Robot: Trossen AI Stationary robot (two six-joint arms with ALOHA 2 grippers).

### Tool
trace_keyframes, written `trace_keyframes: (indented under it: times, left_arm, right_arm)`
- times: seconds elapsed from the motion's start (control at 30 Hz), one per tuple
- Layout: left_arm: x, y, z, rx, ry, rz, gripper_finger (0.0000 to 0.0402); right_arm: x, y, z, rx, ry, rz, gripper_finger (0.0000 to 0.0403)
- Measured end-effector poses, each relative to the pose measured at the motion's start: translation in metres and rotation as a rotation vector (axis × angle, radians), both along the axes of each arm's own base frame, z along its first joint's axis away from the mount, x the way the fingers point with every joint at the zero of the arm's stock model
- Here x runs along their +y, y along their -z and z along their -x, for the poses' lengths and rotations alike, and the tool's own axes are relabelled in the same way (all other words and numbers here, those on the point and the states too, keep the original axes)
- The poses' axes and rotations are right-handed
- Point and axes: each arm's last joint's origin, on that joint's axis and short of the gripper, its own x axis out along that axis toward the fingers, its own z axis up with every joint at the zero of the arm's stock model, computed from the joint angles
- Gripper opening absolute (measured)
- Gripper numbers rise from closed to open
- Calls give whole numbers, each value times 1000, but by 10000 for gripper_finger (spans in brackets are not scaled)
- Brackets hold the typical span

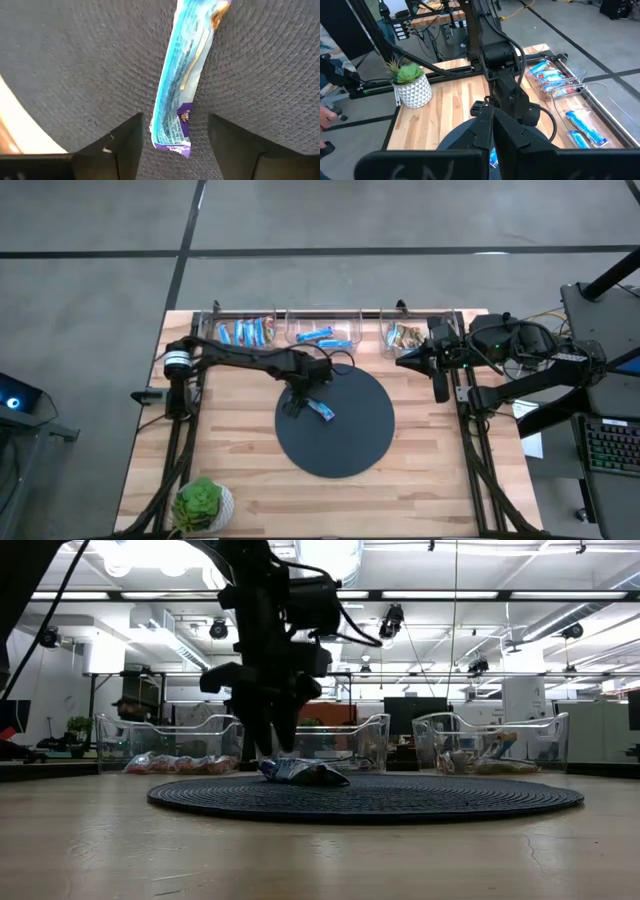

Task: Pick and place Granola Bars by type
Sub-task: Put the blue granola bar into the middle transparent bin

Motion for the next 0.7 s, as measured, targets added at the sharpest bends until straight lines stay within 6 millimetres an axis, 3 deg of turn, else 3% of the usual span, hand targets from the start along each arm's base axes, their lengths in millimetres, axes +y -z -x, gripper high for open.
trace_keyframes:
  times: [0.37,0.7]
  left_arm:
    - [3,27,-7,67,-3,9,200]
    - [3,31,-7,80,-6,9,200]
  right_arm:
    - [0,0,0,0,0,0,8]
    - [0,1,0,3,0,1,8]
